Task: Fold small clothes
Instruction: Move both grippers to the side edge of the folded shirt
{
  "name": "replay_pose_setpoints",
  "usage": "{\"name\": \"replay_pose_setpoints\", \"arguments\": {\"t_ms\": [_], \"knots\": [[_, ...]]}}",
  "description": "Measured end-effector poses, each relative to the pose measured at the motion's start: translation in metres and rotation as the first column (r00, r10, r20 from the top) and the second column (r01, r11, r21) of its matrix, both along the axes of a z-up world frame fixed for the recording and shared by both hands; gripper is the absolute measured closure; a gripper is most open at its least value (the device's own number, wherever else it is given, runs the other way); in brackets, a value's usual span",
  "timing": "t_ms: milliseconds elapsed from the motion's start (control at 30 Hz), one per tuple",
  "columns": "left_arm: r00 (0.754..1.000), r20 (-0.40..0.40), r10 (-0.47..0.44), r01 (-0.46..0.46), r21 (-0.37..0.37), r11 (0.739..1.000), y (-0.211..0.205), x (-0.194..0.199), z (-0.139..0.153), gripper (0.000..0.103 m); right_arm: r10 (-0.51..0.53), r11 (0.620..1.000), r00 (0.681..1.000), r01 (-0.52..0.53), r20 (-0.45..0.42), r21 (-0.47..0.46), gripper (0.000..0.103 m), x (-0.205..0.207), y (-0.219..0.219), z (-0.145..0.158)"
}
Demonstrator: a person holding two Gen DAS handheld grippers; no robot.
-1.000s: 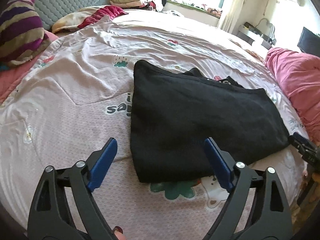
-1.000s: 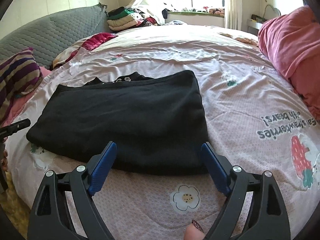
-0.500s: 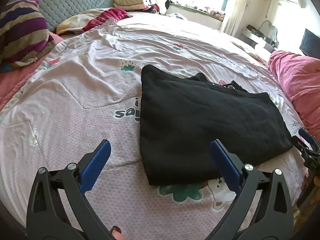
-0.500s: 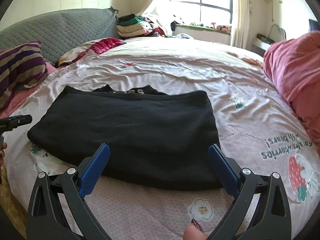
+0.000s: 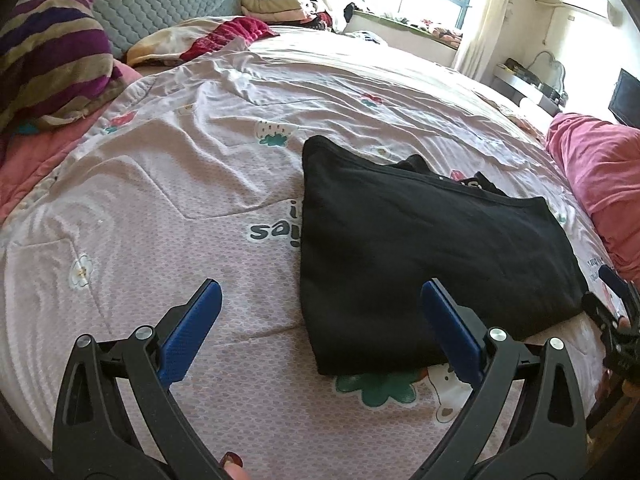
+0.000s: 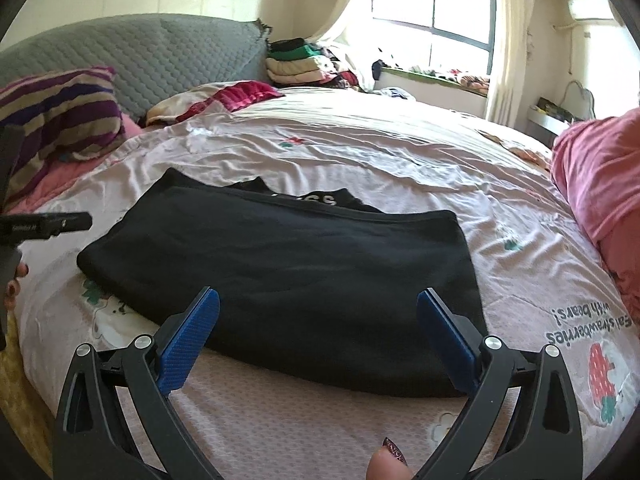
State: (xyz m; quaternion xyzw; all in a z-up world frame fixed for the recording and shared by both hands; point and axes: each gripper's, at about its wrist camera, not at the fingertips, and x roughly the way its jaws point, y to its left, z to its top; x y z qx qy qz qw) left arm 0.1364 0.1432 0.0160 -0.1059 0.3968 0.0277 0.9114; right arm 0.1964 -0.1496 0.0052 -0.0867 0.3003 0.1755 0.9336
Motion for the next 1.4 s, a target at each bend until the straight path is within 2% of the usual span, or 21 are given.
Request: {"name": "replay_pose_setpoints", "arguments": {"t_ms": [433, 867, 1200, 1400], "knots": [[0.998, -0.025, 0.052, -0.051, 0.012, 0.999, 0.016, 0.004, -0.006, 0.010, 0.129, 0.992, 0.991, -0.130, -0.030, -0.007, 0.005, -0.007, 0.054, -0.006], [0.994, -0.037, 0.106, -0.105, 0.023, 0.994, 0.034, 0.013, -0.010, 0.010, 0.286, 0.955, 0.956, -0.290, -0.065, -0.061, 0.005, -0.019, 0.124, -0.019], [0.990, -0.046, 0.132, -0.131, 0.018, 0.991, 0.043, 0.032, -0.006, 0.010, 0.343, 0.929, 0.935, -0.352, -0.091, -0.115, 0.005, -0.018, 0.152, -0.029], [0.989, -0.055, 0.134, -0.133, 0.019, 0.991, 0.039, 0.049, -0.005, 0.010, 0.348, 0.921, 0.933, -0.359, -0.092, -0.151, 0.005, -0.013, 0.158, -0.034]]}}
